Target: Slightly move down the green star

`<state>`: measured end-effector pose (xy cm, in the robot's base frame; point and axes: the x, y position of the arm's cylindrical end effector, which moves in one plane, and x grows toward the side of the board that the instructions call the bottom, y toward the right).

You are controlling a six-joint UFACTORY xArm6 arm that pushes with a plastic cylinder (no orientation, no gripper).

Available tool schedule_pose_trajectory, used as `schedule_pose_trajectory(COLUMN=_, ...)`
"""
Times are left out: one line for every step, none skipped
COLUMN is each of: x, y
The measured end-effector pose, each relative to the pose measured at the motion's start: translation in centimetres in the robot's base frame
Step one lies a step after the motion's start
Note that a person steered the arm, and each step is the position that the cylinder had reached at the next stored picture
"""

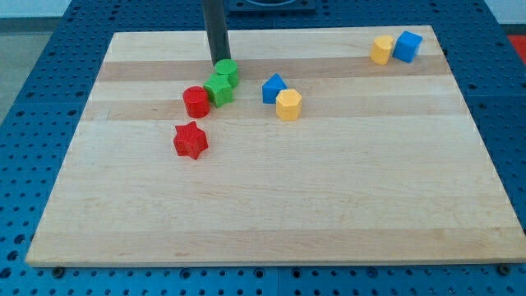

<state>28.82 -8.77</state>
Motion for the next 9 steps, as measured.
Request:
schedule_pose_trajectory(x=1.8, y=1.3)
schedule_pose_trajectory(x=3.2, y=2.6)
schedule_pose_trajectory(x=4.1, y=2.8)
schedule_pose_trajectory(x=4.1, y=2.8)
schedule_pose_trajectory(x=3.9, y=2.6)
schedule_pose_trajectory(x=3.7, y=1.7)
schedule_pose_trajectory(x=3.7, y=0.8)
schedule_pose_trajectory(x=3.9, y=0.8)
schedule_pose_trajectory(x=4.7, y=0.8)
